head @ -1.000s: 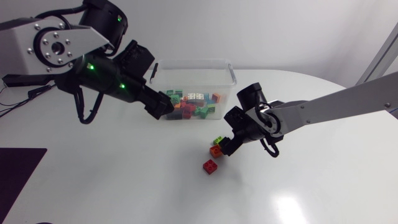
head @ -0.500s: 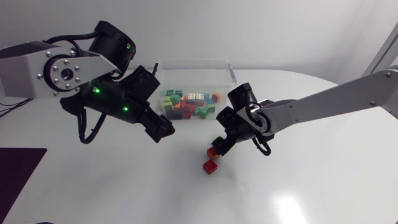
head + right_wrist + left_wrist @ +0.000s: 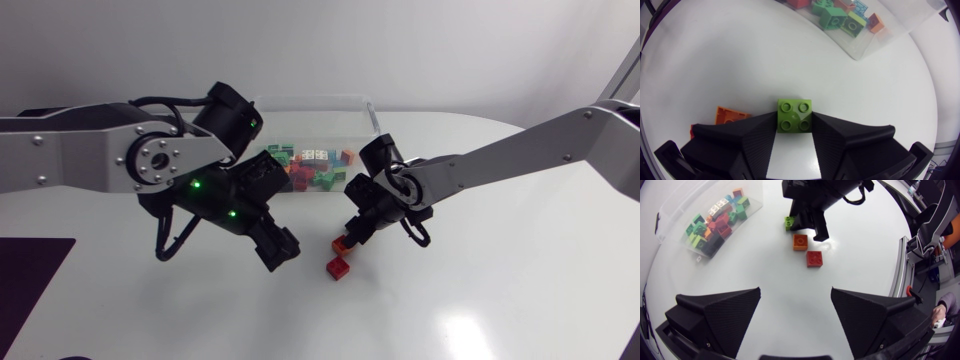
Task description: Place the duplo bricks in the container
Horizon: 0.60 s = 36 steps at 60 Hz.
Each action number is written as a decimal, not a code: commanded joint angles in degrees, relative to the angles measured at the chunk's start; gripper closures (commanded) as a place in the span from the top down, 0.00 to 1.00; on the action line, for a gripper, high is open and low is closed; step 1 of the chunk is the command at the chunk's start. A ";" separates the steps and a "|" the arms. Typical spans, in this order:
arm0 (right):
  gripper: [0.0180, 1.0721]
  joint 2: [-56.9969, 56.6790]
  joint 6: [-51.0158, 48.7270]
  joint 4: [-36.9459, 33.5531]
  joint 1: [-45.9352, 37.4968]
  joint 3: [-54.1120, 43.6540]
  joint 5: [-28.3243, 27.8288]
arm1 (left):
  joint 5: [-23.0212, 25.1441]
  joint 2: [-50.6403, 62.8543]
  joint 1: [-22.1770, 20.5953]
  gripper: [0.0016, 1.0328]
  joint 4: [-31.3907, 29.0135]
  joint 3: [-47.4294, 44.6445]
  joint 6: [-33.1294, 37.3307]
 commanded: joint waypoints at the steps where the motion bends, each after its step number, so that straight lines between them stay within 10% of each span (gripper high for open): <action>1: 0.32 -1.71 1.01 -2.06 -2.37 -0.72 -0.57 | 1.28 3.52 -1.56 0.94 -0.15 -1.14 0.49; 36: 0.32 -27.72 1.01 -9.10 -13.62 -5.29 -8.04 | 1.72 20.92 -10.44 0.94 6.70 6.68 -3.20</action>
